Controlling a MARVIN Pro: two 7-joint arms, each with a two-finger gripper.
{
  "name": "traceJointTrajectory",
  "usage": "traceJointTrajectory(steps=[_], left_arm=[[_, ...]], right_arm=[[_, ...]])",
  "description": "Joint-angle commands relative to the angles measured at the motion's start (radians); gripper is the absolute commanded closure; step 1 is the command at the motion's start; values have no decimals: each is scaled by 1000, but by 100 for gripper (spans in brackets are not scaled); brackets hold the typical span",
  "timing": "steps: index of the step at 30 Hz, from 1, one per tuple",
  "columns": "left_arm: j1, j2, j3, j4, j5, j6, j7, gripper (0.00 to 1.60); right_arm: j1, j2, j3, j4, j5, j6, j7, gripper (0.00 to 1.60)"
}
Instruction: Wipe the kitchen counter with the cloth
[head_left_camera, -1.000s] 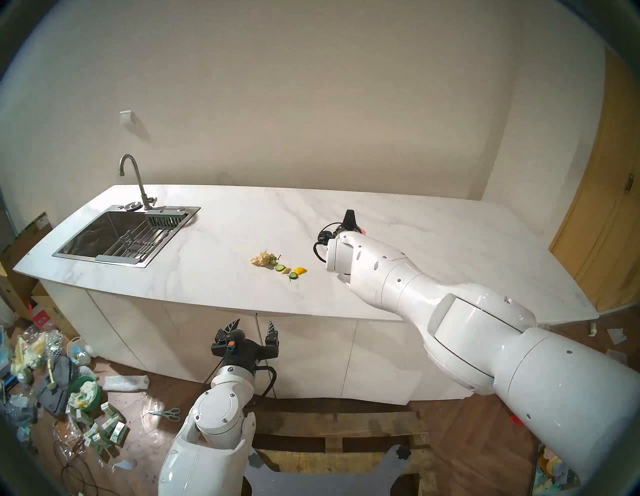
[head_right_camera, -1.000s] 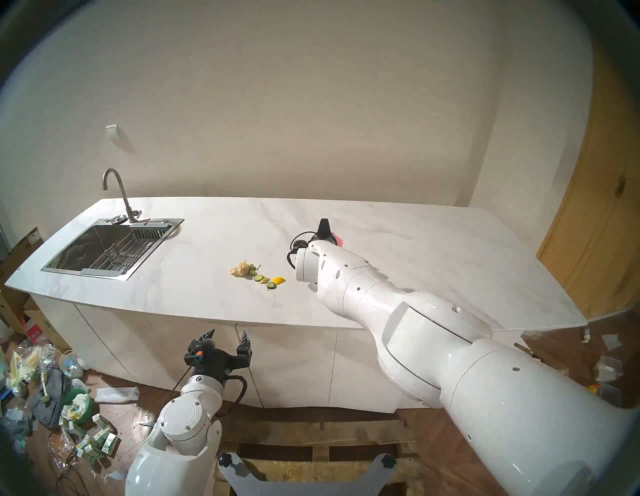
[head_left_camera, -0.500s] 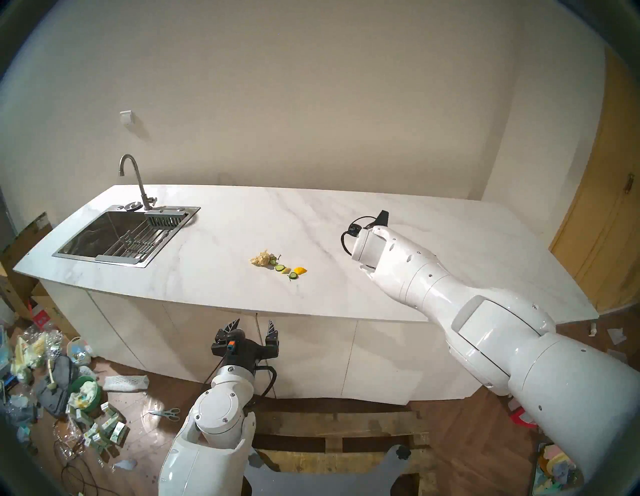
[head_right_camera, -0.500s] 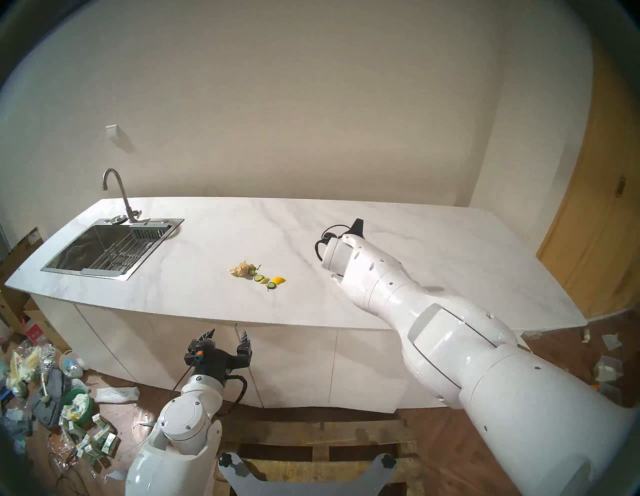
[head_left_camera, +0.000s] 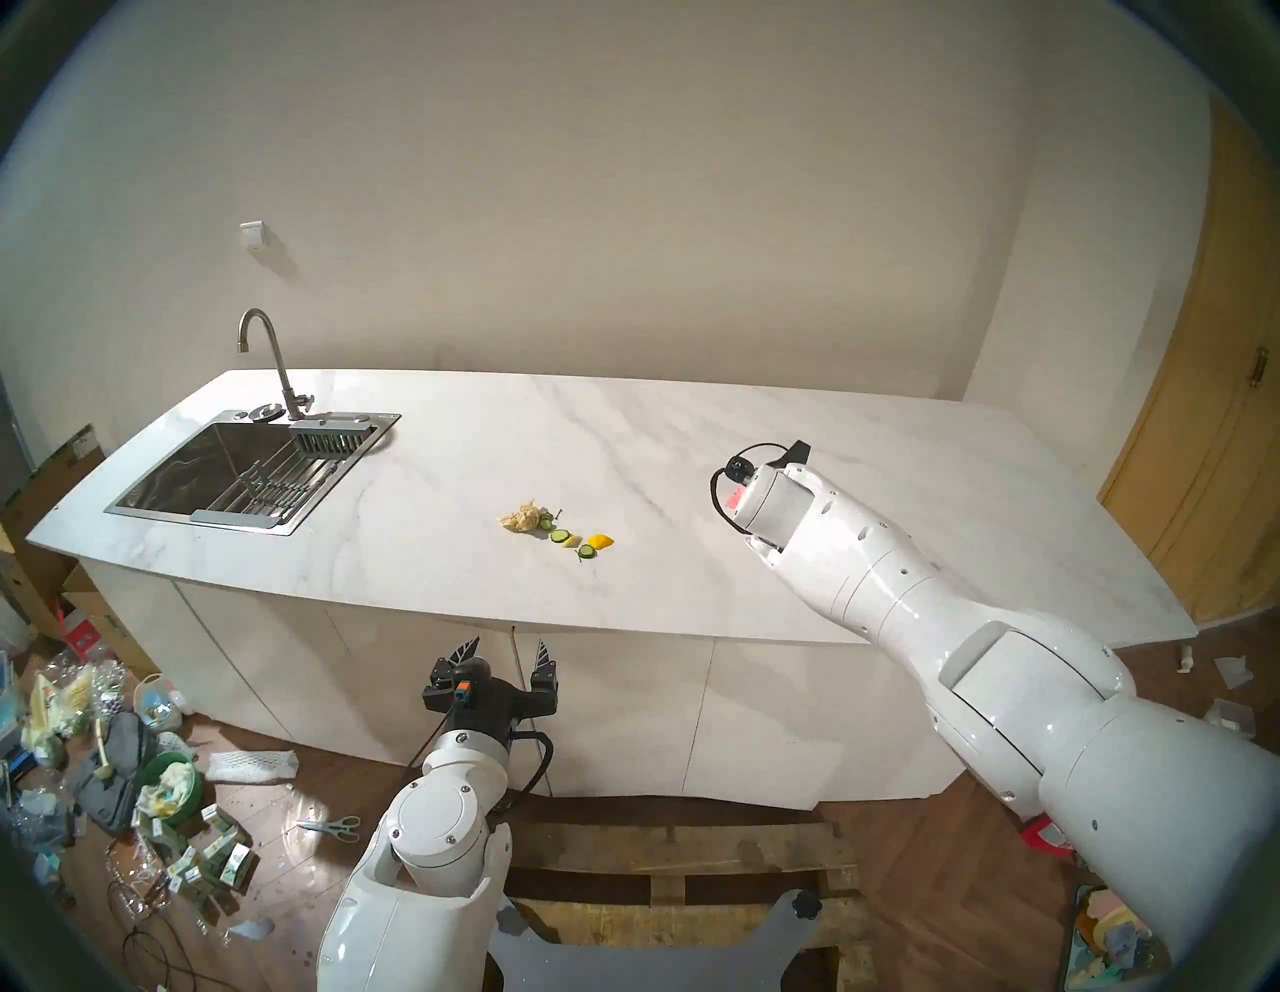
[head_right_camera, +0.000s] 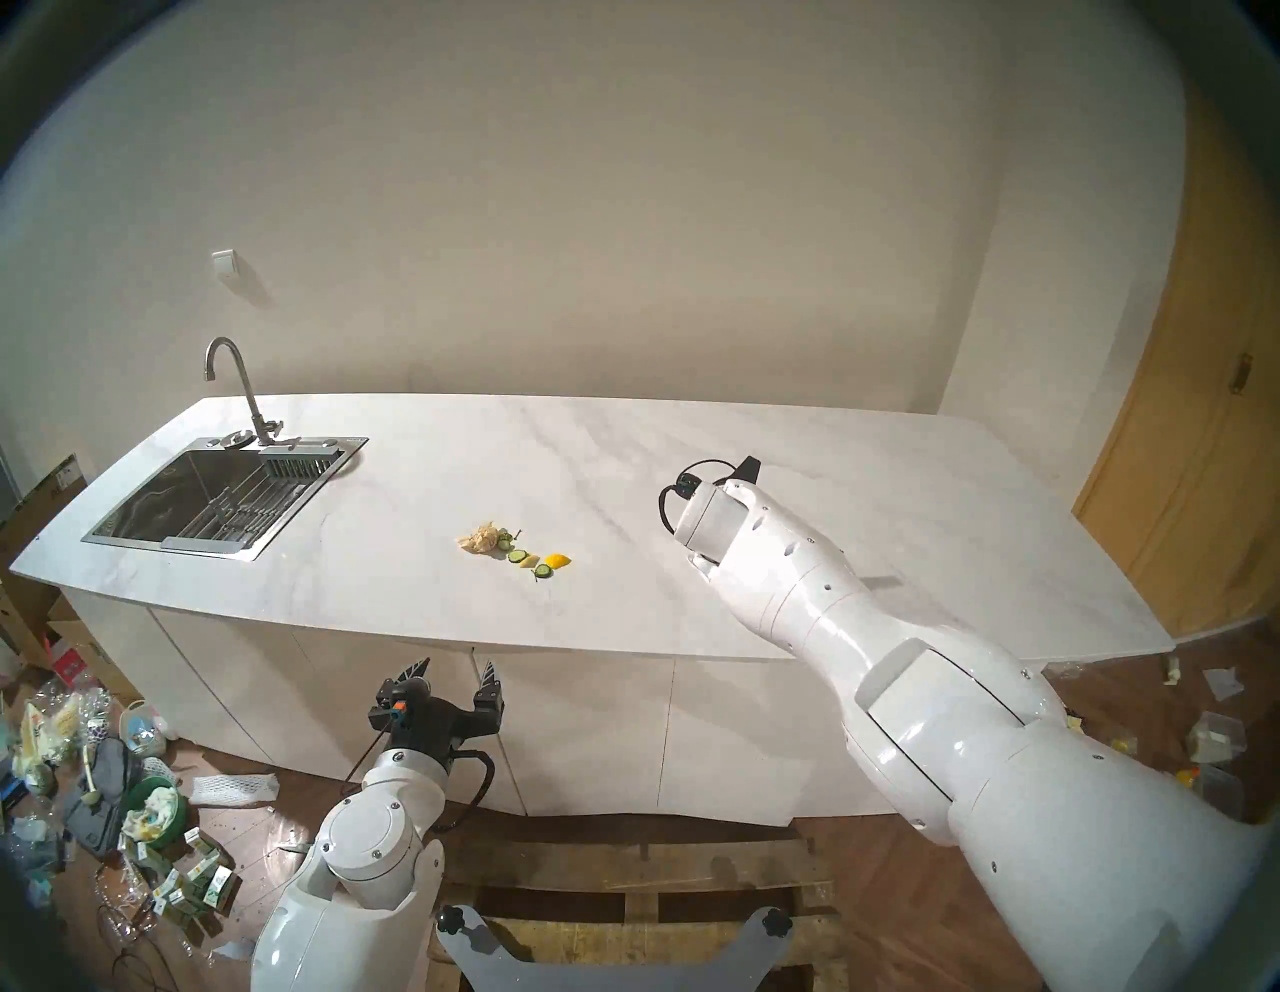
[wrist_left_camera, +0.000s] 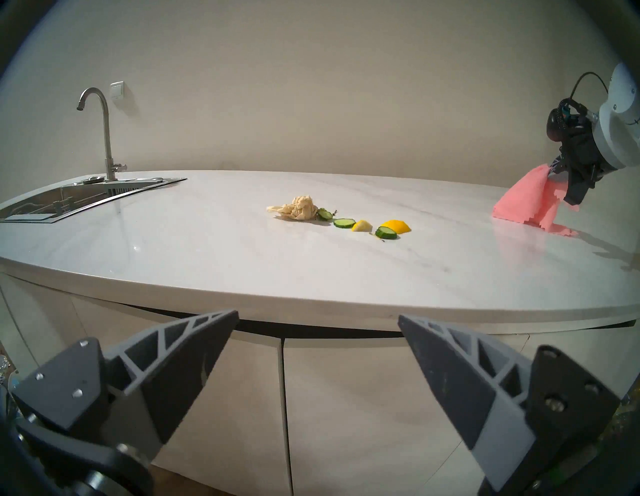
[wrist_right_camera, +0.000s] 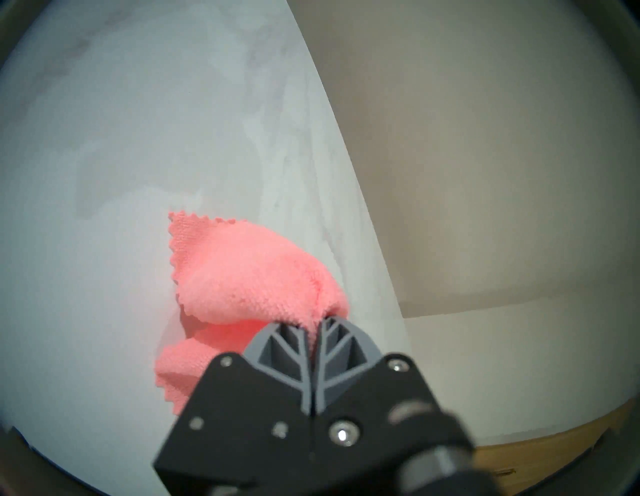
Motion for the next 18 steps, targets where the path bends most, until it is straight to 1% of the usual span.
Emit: traceJointTrajectory(steps=[1, 4, 6, 7, 8, 9, 10, 12, 13, 18], left_arm=[[-9, -2, 2, -24, 0, -8, -1, 0], [-9, -2, 3, -25, 0, -8, -1, 0], [-9, -2, 3, -26, 0, -8, -1, 0], [-9, -2, 3, -27, 0, -9, -1, 0], [-9, -2, 3, -27, 0, -9, -1, 0], [-9, -2, 3, -27, -1, -9, -1, 0], [-8, -2, 3, -27, -1, -9, -1, 0], [-9, -2, 3, -26, -1, -8, -1, 0], [-9, -1, 3, -26, 0, -8, -1, 0], [-10, -1, 3, -23, 0, -8, 0, 0]], right_arm=[[-58, 38, 28, -113, 38, -2, 28, 160], [-77, 59, 38, -151, 47, 0, 32, 160], [-96, 91, 53, -190, 53, 8, 28, 160], [-102, 100, 57, -201, 55, 10, 27, 146], [-102, 100, 57, -201, 55, 10, 27, 146], [-110, 111, 62, -217, 58, 11, 29, 96], [-118, 122, 63, -228, 57, 13, 31, 0], [-141, 161, 62, -277, 53, 15, 40, 0], [-143, 167, 62, -279, 54, 14, 46, 0], [-168, 223, 72, -349, 60, 23, 67, 0]])
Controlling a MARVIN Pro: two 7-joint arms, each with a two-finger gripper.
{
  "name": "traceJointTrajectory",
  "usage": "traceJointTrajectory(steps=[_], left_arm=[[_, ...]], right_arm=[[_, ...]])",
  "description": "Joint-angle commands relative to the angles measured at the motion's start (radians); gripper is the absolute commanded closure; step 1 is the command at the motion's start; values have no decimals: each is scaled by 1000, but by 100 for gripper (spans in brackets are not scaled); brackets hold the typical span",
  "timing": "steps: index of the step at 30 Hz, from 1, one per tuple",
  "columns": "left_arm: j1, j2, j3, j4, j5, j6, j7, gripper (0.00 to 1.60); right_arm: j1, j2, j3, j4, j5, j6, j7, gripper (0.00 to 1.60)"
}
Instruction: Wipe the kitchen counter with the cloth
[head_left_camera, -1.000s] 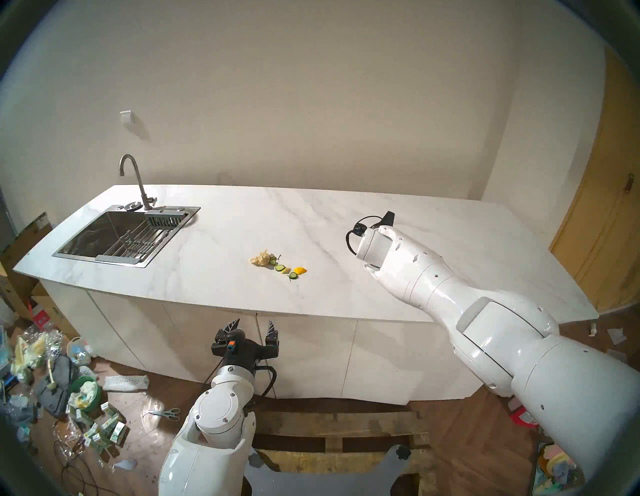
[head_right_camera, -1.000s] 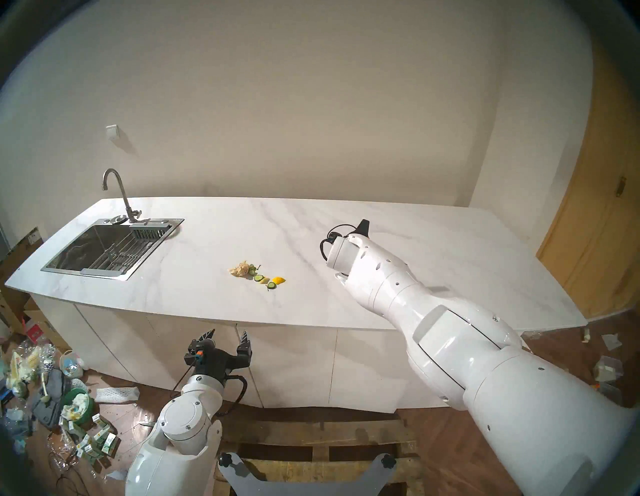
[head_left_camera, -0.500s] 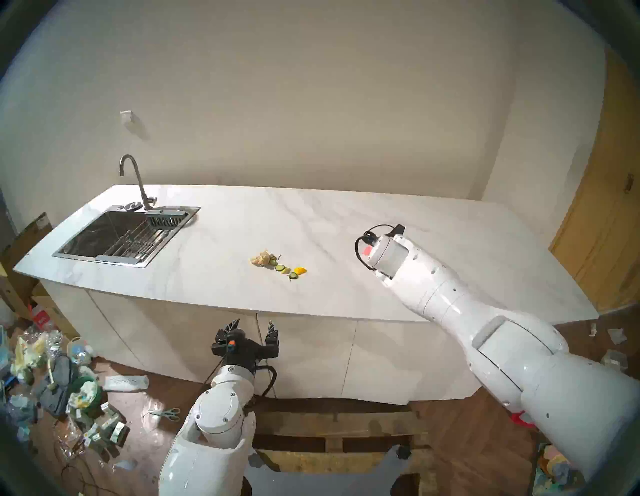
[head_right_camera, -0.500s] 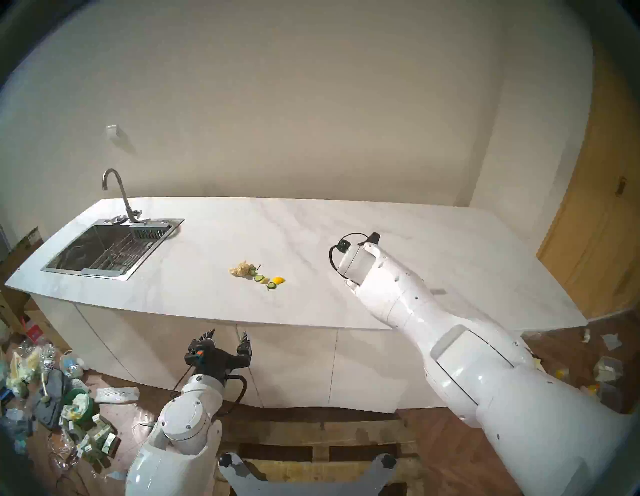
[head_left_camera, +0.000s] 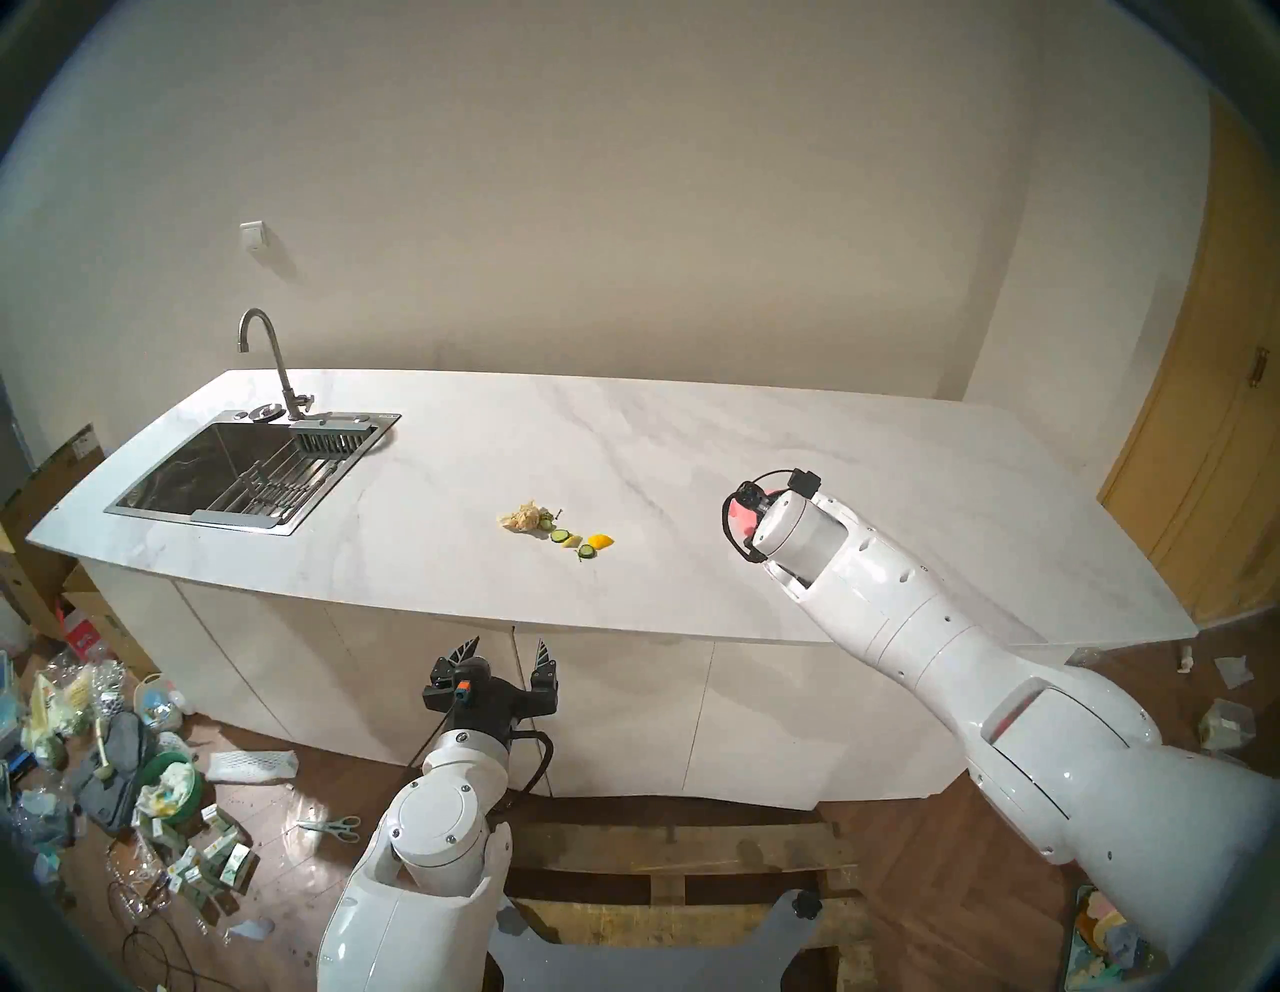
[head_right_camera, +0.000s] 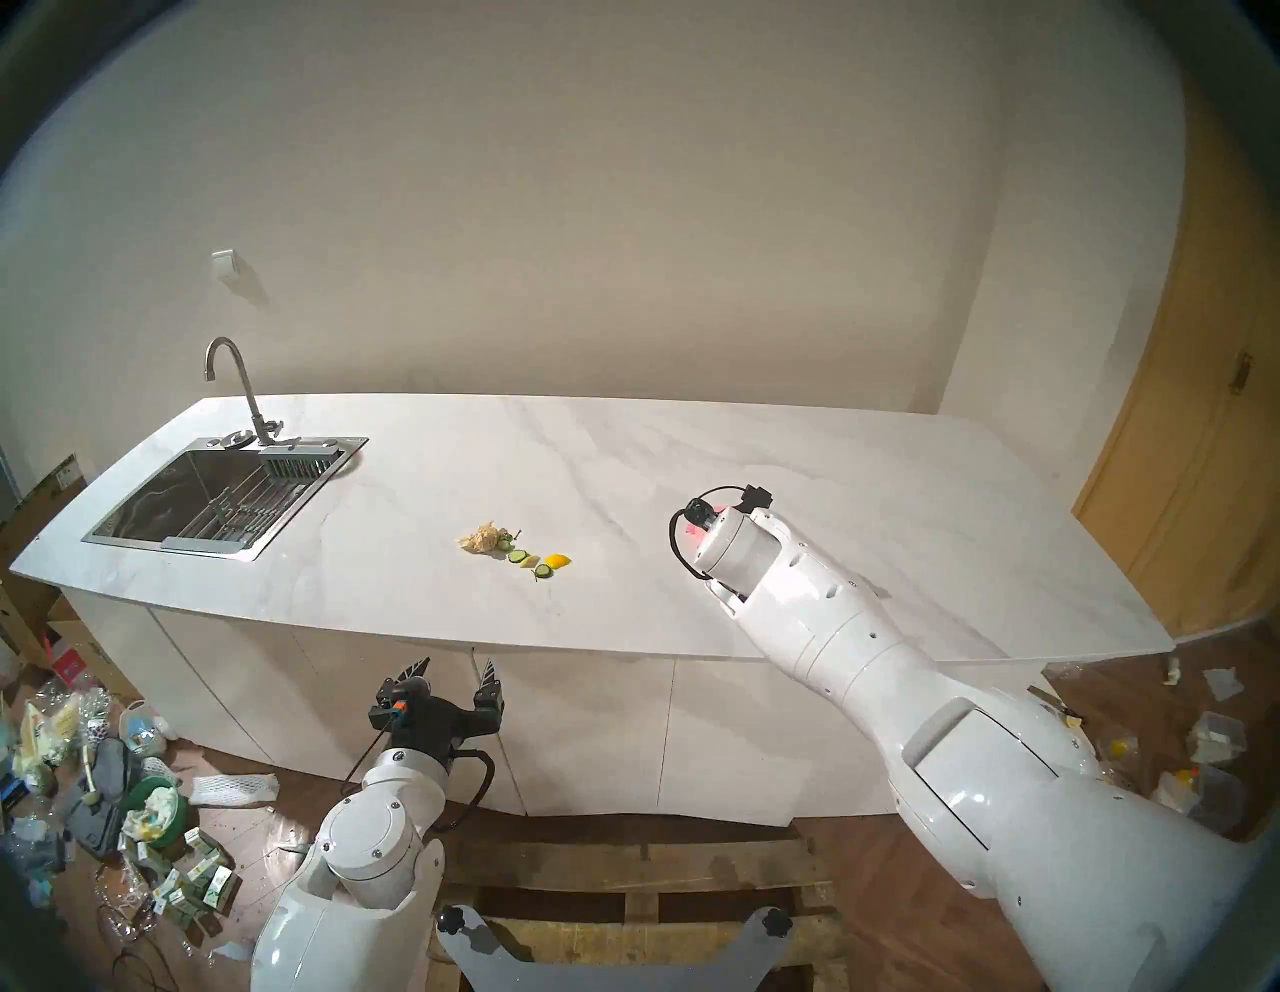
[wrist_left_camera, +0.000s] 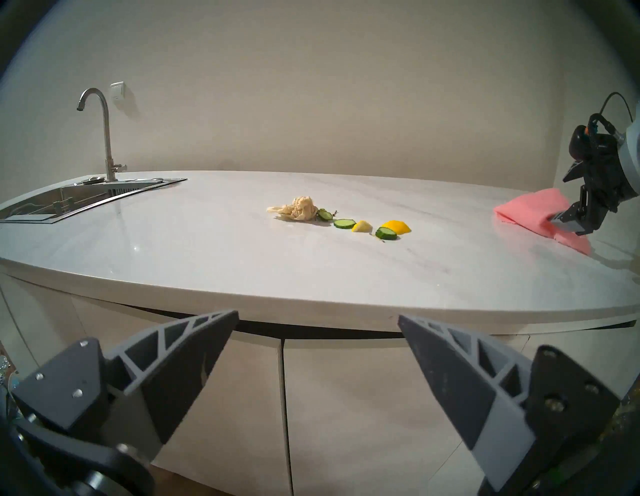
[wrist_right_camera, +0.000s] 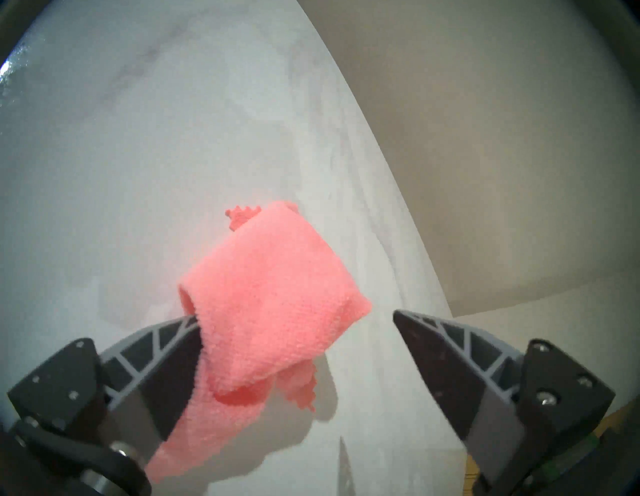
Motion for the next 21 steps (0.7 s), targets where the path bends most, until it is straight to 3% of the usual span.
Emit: traceJointTrajectory(steps=[1, 10, 14, 21], left_arm=[[-9, -2, 2, -23, 0, -7, -1, 0], [-10, -1, 2, -18, 0, -7, -1, 0], [-11, -1, 2, -17, 0, -7, 0, 0], [-12, -1, 3, -15, 0, -7, 0, 0]], right_arm=[[-24, 104, 27, -113, 3, 12, 15, 0], [-69, 213, 92, -251, 48, 16, 72, 0], [-80, 232, 118, -286, 72, 11, 94, 0], [-119, 265, 238, -375, 173, 3, 118, 0]])
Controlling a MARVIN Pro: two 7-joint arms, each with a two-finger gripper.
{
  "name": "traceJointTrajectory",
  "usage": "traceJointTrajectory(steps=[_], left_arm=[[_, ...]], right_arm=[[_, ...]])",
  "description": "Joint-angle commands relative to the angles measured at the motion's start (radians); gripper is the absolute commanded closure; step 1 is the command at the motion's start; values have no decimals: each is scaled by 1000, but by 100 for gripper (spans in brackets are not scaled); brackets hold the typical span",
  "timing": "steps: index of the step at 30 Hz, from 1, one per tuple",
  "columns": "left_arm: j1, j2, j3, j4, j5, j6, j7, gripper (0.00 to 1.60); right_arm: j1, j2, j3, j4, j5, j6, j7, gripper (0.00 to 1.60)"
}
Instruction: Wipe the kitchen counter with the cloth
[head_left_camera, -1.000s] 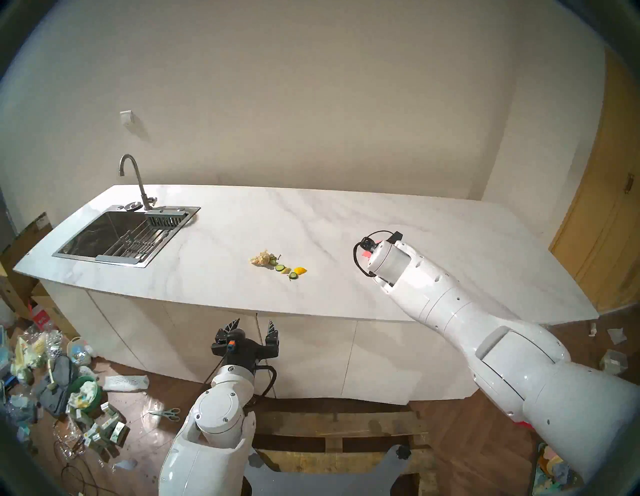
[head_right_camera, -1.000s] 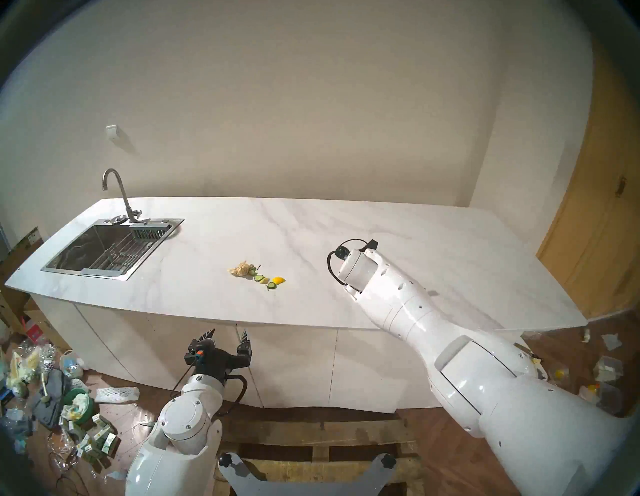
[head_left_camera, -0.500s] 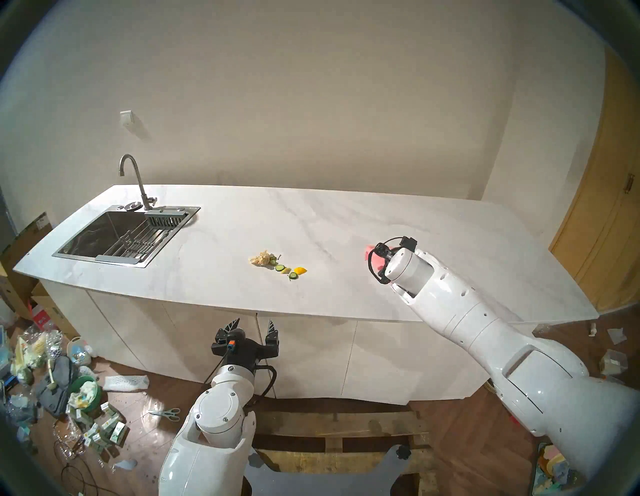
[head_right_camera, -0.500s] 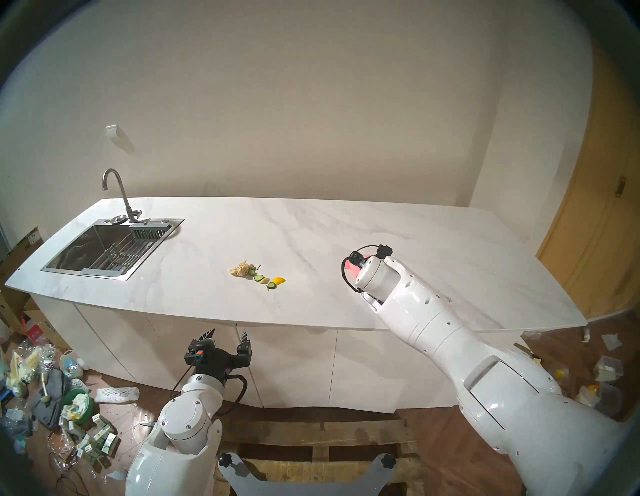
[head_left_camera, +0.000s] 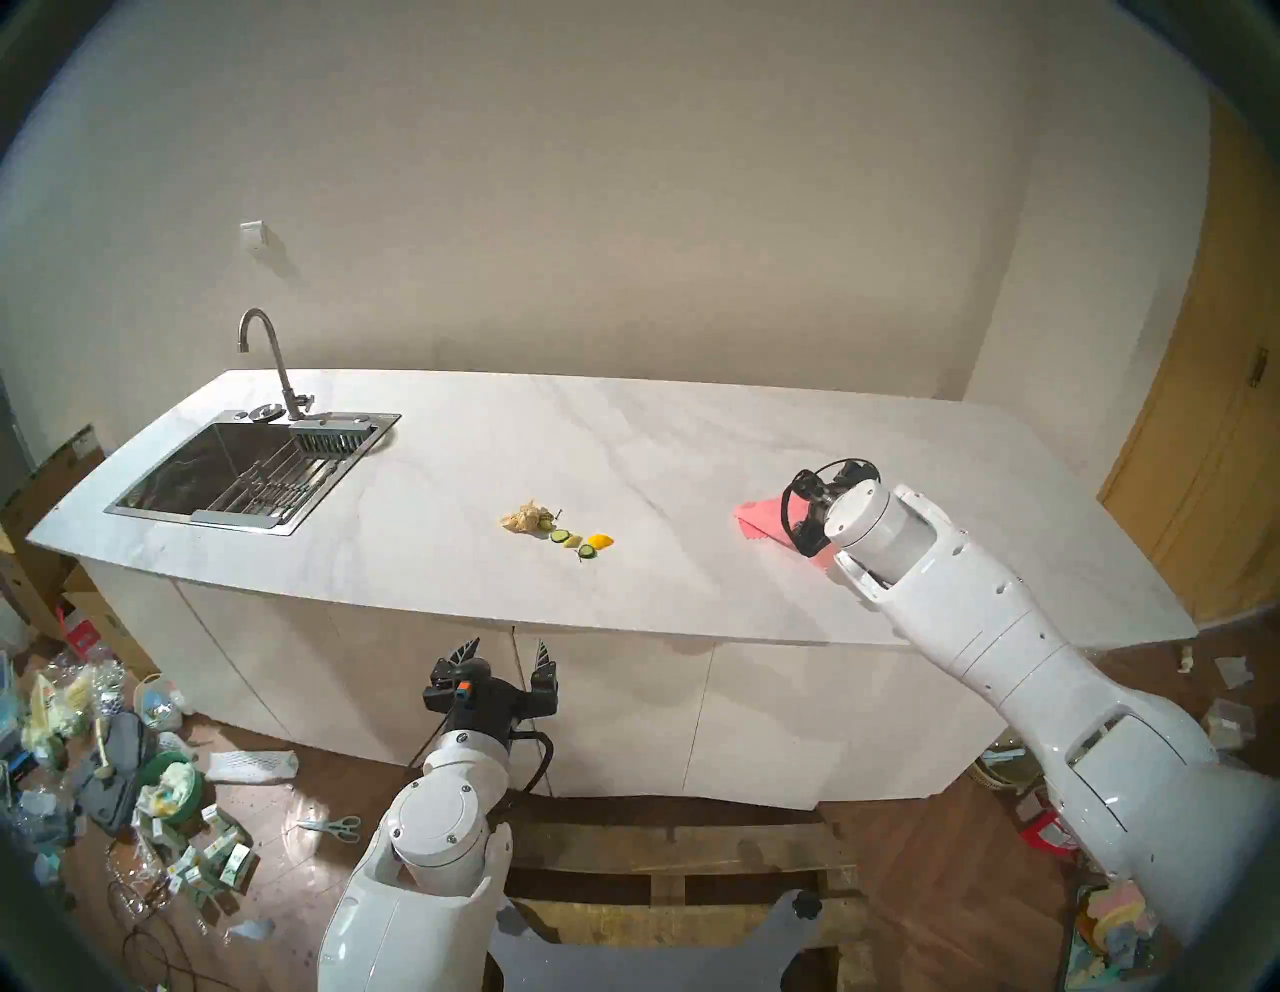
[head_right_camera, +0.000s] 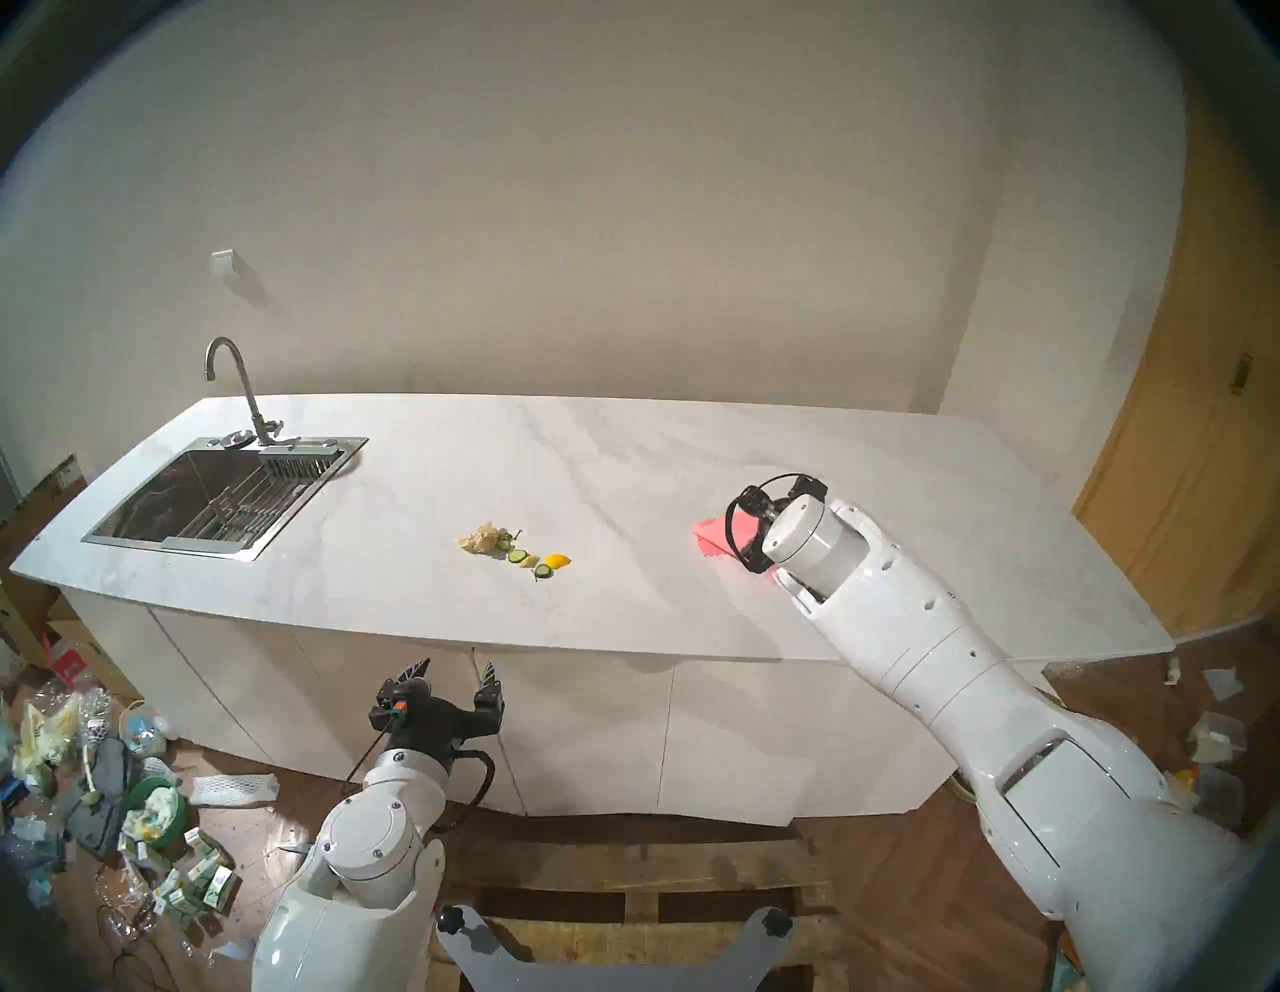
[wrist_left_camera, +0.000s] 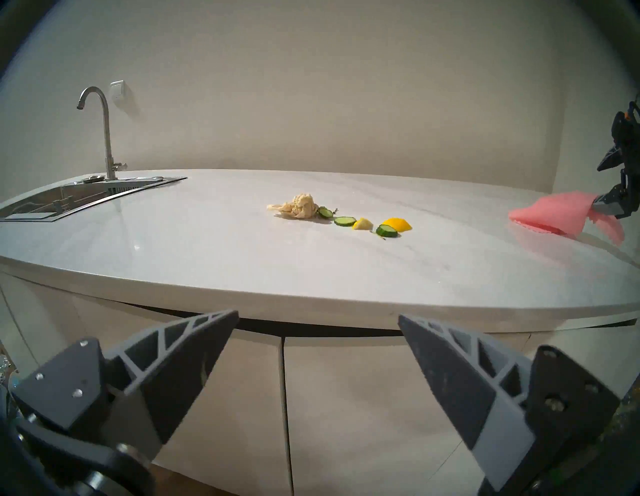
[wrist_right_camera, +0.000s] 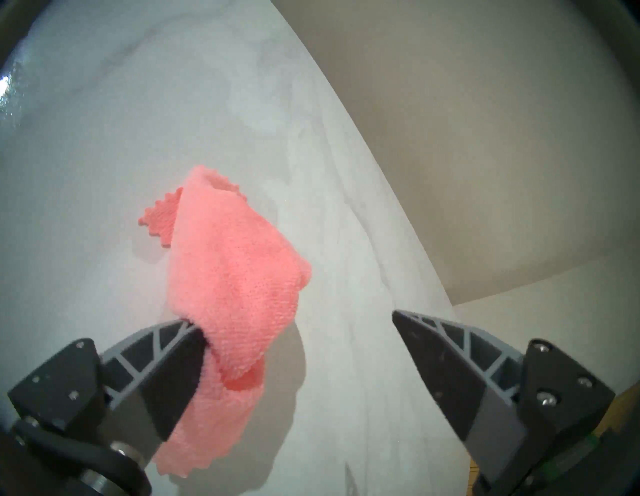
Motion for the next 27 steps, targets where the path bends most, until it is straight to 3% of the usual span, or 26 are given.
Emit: traceJointTrajectory(steps=[1, 4, 9, 15, 23, 24, 27], left_arm=[[-10, -2, 2, -24, 0, -8, -1, 0], [-10, -2, 2, -24, 0, -8, -1, 0], [-10, -2, 3, -24, 0, -8, -1, 0], [-9, -2, 3, -29, -1, -10, -1, 0], [-5, -1, 3, -36, -1, -11, -1, 0], [-4, -1, 3, -39, -1, -11, -2, 0], [-3, -1, 3, -41, -1, -11, -2, 0]], right_arm=[[-44, 75, 114, -121, 90, -3, 30, 0], [-93, 61, 163, -161, 181, 2, 90, 0], [-160, 73, 171, -206, 263, 17, 184, 0], [-235, 151, 213, -290, 390, 58, 302, 0], [-258, 242, 308, -372, 501, 119, 450, 0], [-270, 282, 355, -394, 559, 131, 522, 0], [-271, 270, 400, -390, 578, 128, 500, 0]])
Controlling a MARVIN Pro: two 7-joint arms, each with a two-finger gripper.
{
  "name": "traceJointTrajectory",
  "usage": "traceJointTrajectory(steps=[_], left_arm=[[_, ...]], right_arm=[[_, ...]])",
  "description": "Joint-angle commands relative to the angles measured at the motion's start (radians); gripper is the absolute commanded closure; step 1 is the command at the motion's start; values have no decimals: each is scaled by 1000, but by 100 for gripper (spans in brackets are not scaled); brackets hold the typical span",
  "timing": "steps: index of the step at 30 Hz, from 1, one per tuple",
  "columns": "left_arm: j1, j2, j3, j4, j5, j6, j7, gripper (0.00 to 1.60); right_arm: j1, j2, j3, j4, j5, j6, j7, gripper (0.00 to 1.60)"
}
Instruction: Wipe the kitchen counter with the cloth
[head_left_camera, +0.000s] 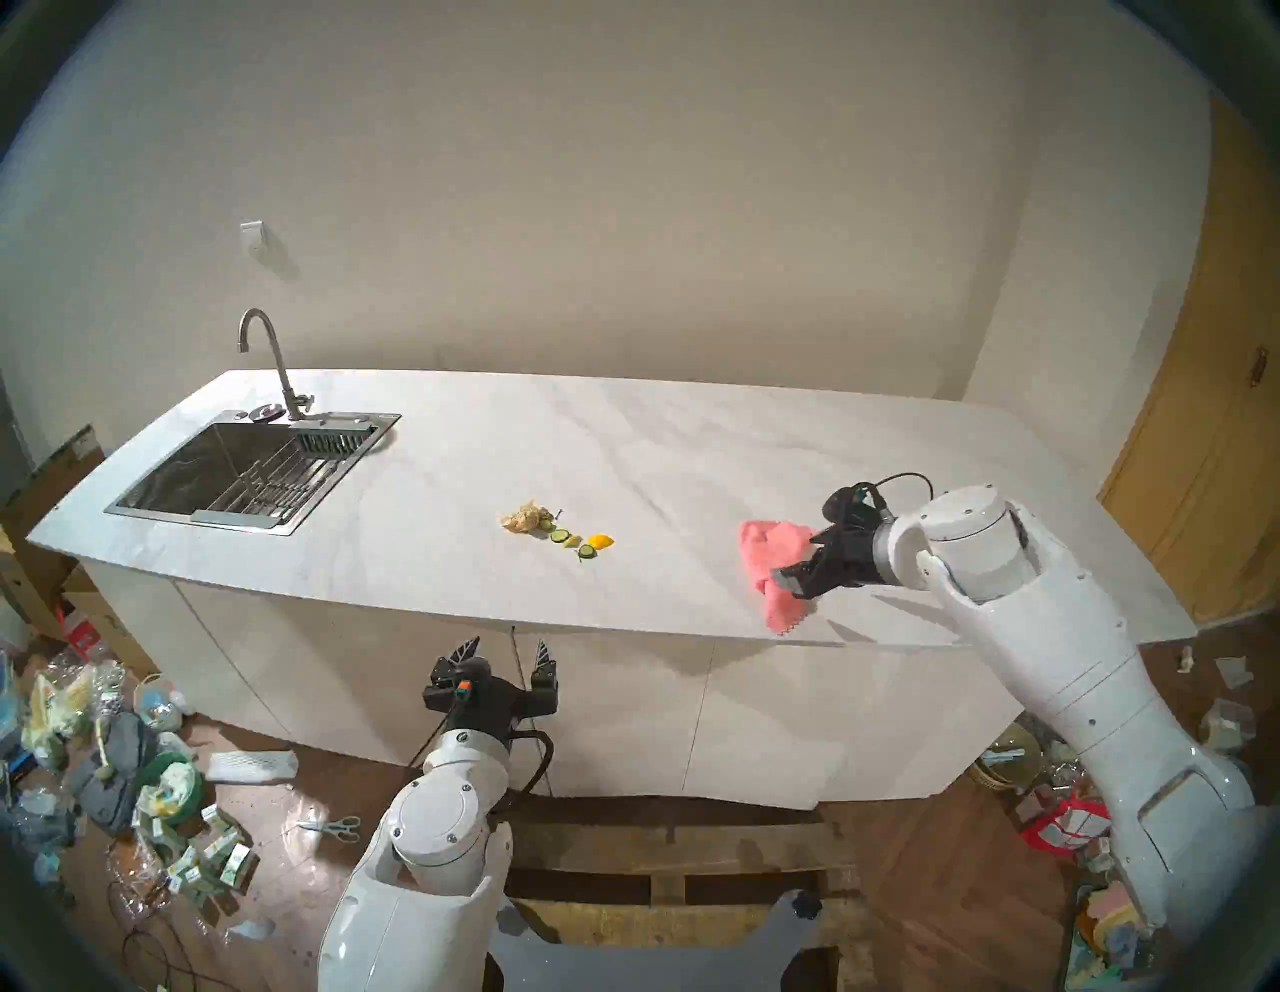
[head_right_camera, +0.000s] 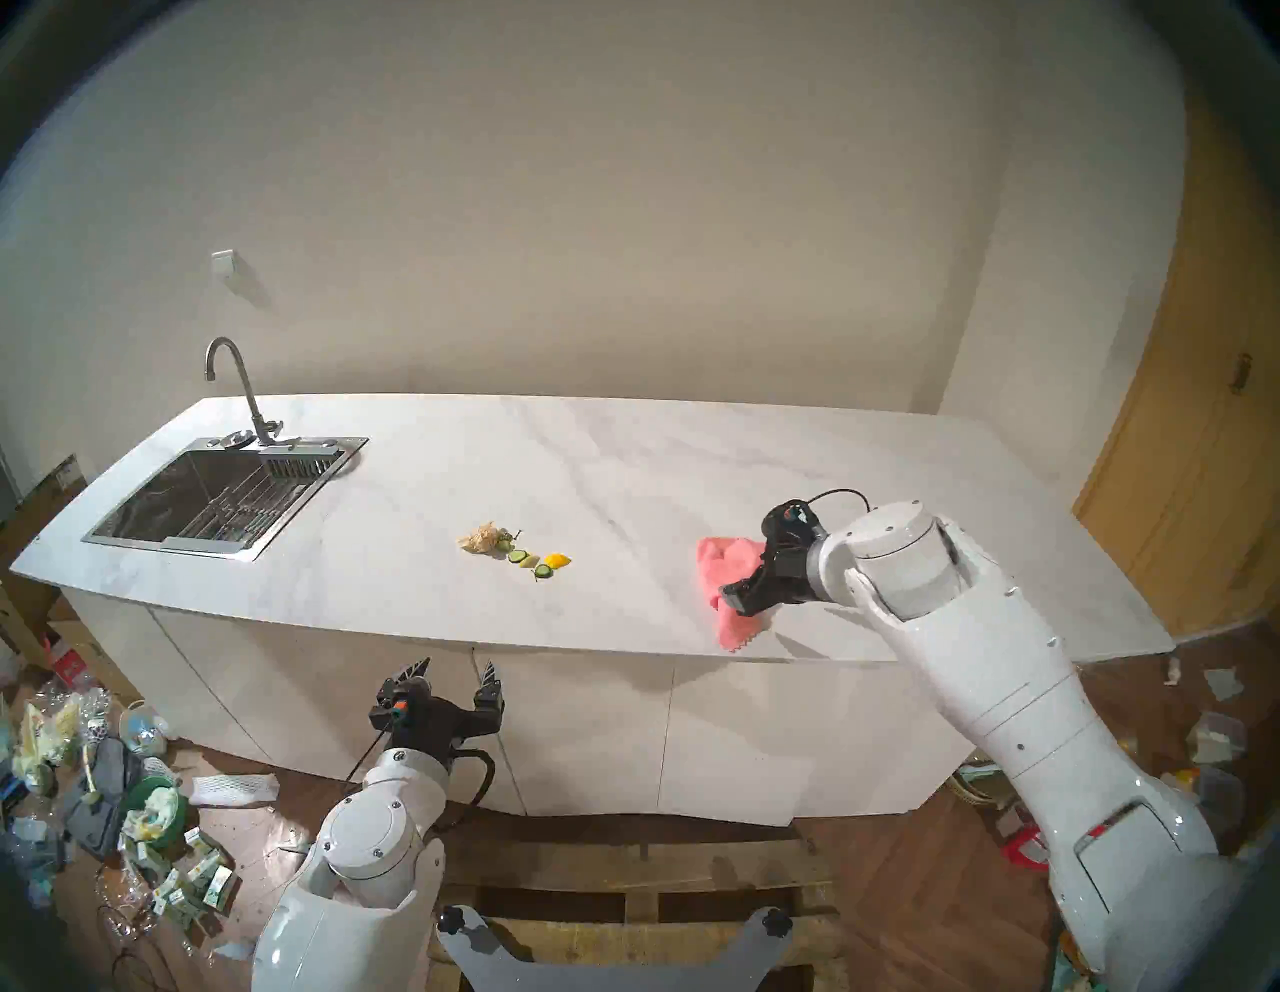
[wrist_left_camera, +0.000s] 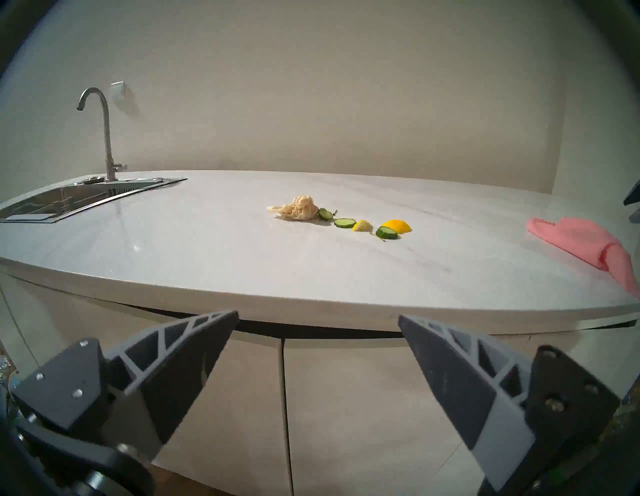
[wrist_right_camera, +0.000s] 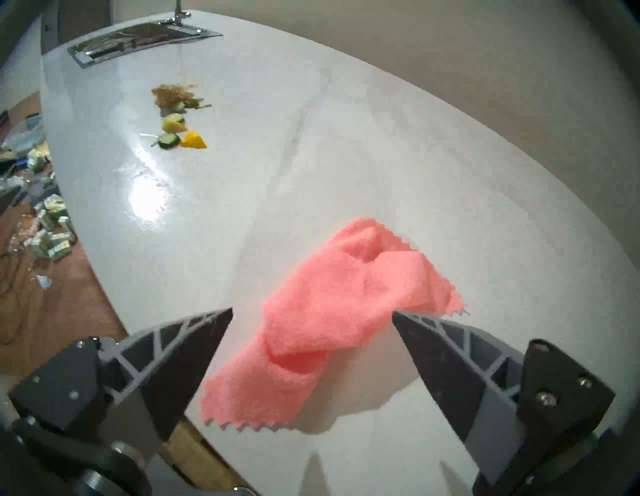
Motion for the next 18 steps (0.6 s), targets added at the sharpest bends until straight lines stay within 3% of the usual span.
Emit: traceJointTrajectory(steps=[1, 3, 9, 12, 18], left_arm=[[-1, -1, 3, -38, -1, -11, -3, 0], [0, -1, 3, -39, -1, -11, -3, 0], [5, 0, 3, -48, -2, -10, -4, 0], [6, 0, 3, -49, -3, -9, -4, 0], [7, 0, 3, -51, -3, -8, -4, 0]], right_arm=[[-14, 76, 155, -53, 135, 37, 52, 0], [-8, 63, 161, -34, 173, 52, 27, 0], [-122, -47, 262, -95, 251, 40, -91, 0], [-151, -79, 277, -125, 203, -4, -138, 0], [-193, -151, 311, -161, 197, -63, -257, 0]])
